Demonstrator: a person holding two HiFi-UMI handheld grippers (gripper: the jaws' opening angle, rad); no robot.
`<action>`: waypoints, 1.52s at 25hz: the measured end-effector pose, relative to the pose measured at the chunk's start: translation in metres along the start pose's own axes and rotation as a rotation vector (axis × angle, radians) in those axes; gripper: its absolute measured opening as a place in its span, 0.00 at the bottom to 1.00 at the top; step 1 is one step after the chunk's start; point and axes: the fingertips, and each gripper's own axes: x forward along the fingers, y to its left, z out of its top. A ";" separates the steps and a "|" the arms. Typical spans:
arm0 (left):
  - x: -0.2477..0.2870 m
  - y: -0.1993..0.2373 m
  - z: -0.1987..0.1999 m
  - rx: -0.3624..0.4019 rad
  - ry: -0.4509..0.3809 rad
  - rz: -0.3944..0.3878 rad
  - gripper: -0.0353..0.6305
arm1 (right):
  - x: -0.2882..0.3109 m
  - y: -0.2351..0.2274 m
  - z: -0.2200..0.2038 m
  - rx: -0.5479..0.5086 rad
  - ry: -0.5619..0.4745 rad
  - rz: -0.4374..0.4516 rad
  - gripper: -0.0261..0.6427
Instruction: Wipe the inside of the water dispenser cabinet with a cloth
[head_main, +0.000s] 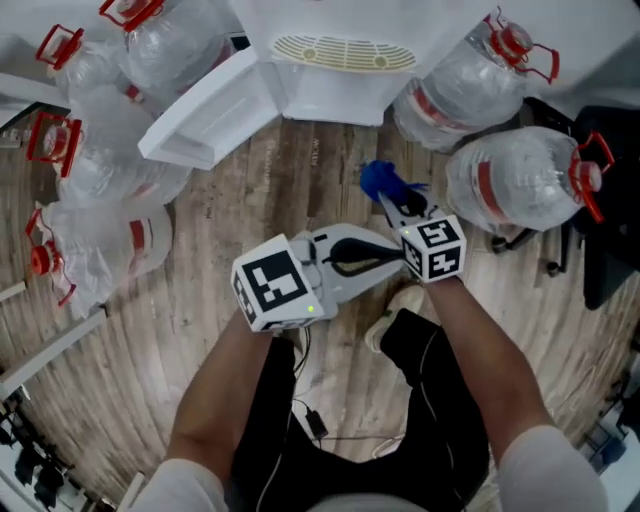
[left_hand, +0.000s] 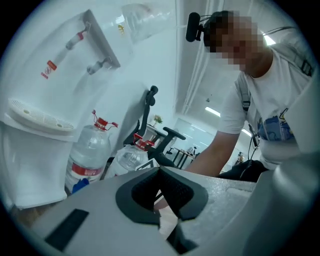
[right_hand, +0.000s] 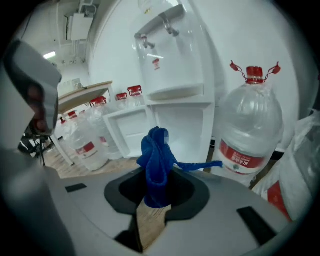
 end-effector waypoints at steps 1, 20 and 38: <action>-0.008 -0.012 0.010 -0.014 0.002 0.026 0.06 | -0.017 0.011 0.011 -0.002 -0.010 0.014 0.18; -0.174 -0.330 0.238 -0.014 0.120 0.240 0.06 | -0.434 0.277 0.235 -0.046 -0.158 0.108 0.17; -0.138 -0.620 0.209 0.077 0.091 0.293 0.06 | -0.708 0.403 0.168 -0.123 -0.296 0.177 0.17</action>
